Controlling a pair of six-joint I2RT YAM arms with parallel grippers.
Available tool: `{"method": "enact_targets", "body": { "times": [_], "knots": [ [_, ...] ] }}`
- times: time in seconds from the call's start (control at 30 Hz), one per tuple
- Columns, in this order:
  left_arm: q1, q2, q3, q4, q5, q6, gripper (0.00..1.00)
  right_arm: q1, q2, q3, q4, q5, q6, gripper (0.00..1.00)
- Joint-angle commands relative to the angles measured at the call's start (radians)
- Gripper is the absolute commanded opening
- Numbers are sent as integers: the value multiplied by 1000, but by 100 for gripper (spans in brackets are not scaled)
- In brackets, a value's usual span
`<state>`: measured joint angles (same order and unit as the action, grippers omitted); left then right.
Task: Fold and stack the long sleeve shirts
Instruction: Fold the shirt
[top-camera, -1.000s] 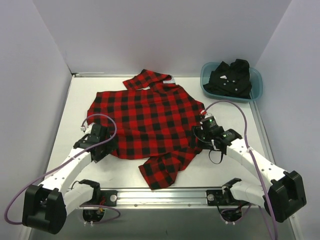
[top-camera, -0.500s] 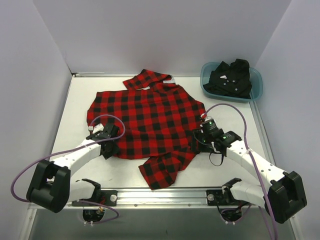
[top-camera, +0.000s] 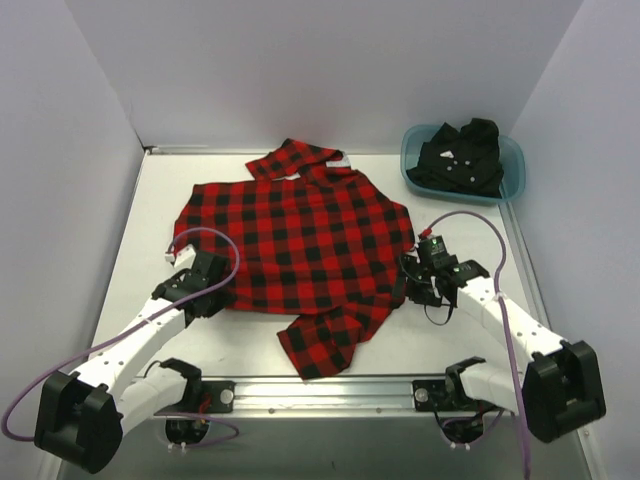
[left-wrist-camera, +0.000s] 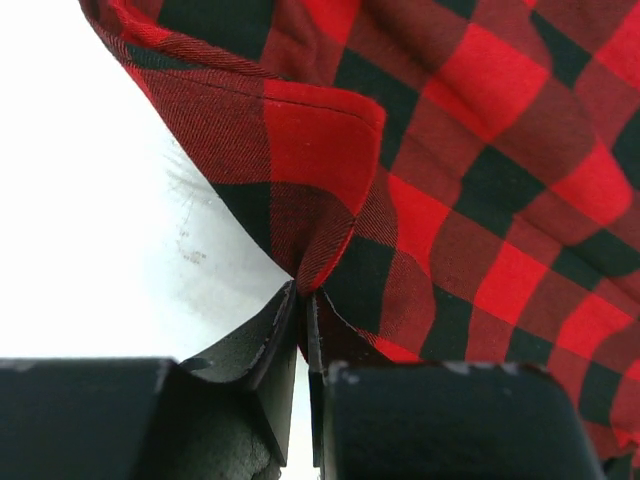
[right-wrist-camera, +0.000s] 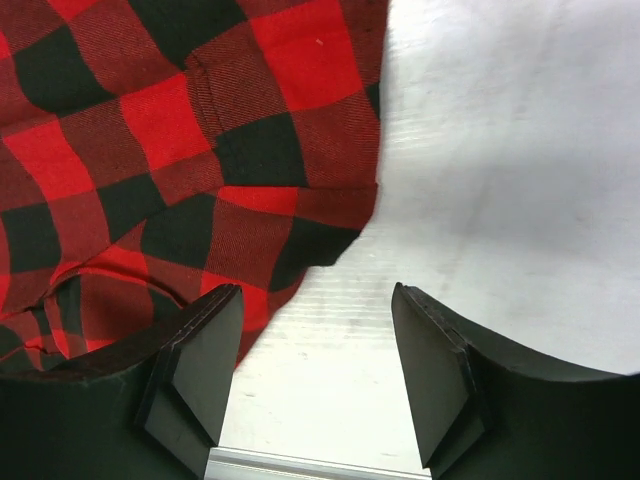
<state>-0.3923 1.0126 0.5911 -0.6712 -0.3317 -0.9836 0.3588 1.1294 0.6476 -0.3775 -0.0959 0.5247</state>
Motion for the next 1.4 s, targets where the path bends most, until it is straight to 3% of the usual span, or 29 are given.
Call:
{"method": "enact_targets", "body": {
  "times": [0.0, 0.2, 0.43, 0.53, 0.57, 0.7, 0.9, 1.03, 1.37],
  "knots": [
    [-5, -63, 26, -77, 13, 5, 16, -12, 61, -34, 37, -65, 52, 61],
    [-8, -152, -11, -128, 63, -21, 16, -14, 154, -83, 164, -97, 170, 56],
    [-10, -258, -10, -209, 79, -36, 16, -14, 187, -123, 230, -50, 190, 47],
    [-11, -287, -13, -235, 82, -43, 15, -14, 204, -124, 235, -50, 193, 34],
    [-13, -292, -11, -238, 83, -44, 15, -14, 204, -123, 229, -53, 193, 23],
    [-17, -304, 4, -269, 92, -52, 15, -12, 118, -108, 105, -51, 163, 1],
    [-22, -292, 9, -281, 86, -59, 15, -24, -54, -45, -90, 7, 72, 0],
    [-22, -267, 21, -281, 59, -52, 15, -32, -79, 49, -164, -13, 41, 0],
    [19, -118, 104, -170, -67, 37, 16, -44, 163, 302, -167, -42, -34, 1]
  ]
}}
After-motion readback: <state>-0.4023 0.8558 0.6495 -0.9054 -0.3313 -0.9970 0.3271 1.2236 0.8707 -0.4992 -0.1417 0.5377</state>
